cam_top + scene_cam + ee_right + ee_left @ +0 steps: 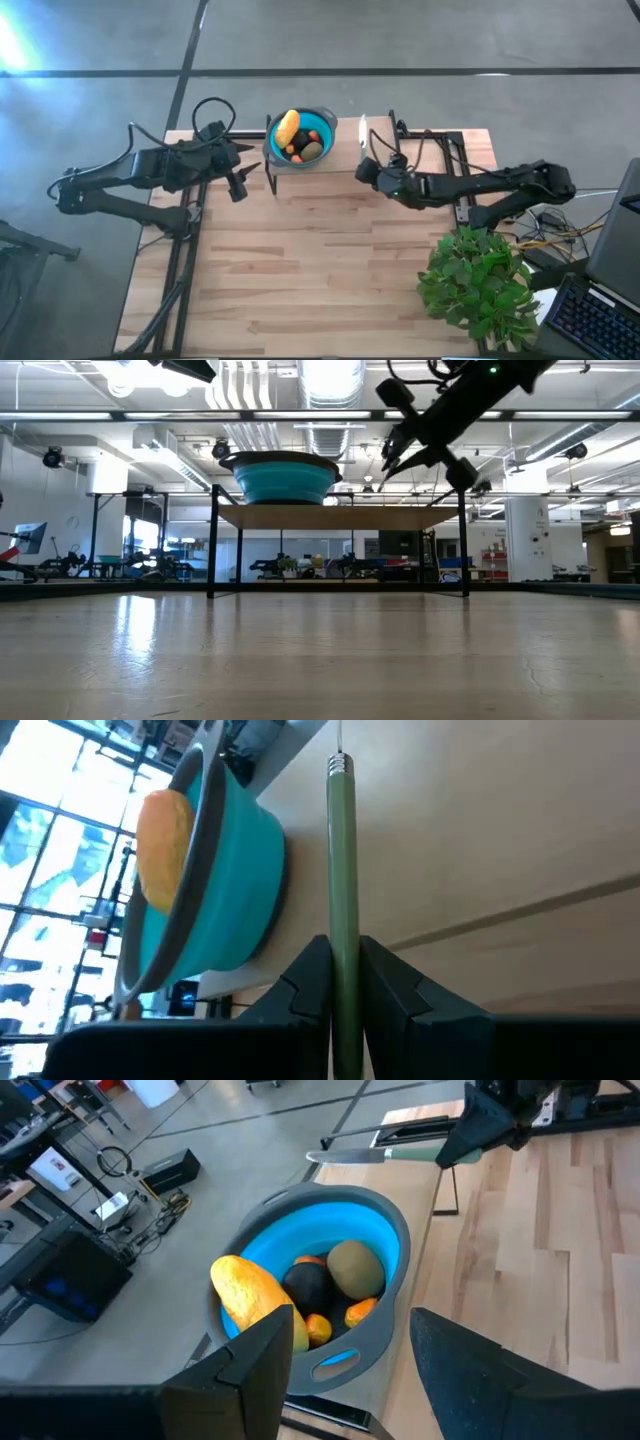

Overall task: Pick & Place Fruit
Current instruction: Put the green table knife on the shelf

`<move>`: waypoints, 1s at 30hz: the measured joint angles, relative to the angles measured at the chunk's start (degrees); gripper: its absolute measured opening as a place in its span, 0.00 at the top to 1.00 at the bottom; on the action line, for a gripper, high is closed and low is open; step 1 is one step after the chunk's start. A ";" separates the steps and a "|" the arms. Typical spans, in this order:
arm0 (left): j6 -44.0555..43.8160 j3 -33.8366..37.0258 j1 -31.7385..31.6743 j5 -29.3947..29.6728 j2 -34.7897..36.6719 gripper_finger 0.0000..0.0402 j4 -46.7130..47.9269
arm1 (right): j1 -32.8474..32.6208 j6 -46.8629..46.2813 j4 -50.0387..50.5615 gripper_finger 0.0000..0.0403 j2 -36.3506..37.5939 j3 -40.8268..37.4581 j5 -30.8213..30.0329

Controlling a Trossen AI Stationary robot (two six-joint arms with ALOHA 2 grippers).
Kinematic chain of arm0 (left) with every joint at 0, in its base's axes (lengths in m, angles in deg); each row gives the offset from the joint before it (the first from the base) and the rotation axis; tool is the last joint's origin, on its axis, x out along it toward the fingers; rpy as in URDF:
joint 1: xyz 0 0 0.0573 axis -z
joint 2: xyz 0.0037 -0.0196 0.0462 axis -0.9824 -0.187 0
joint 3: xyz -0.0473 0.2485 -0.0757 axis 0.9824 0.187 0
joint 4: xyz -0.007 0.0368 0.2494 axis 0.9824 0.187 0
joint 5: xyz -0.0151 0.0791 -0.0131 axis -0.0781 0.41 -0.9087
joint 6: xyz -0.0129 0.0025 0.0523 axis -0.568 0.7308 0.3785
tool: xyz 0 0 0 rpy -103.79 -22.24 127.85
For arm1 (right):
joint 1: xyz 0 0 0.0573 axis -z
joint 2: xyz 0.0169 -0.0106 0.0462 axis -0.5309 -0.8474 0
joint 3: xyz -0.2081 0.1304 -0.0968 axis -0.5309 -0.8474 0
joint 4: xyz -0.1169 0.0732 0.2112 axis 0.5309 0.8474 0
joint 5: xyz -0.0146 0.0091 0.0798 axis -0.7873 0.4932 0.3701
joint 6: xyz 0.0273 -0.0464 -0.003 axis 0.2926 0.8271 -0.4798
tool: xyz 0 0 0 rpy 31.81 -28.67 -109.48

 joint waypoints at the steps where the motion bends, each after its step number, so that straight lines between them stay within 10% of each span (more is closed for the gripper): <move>1: 0.19 0.00 0.00 0.00 0.00 0.49 0.00 | 0.17 0.23 0.50 0.93 -0.93 0.96 0.04; 30: 0.53 0.02 -0.04 0.00 0.00 0.49 1.43 | 6.59 -0.03 24.00 0.93 -13.96 18.06 8.86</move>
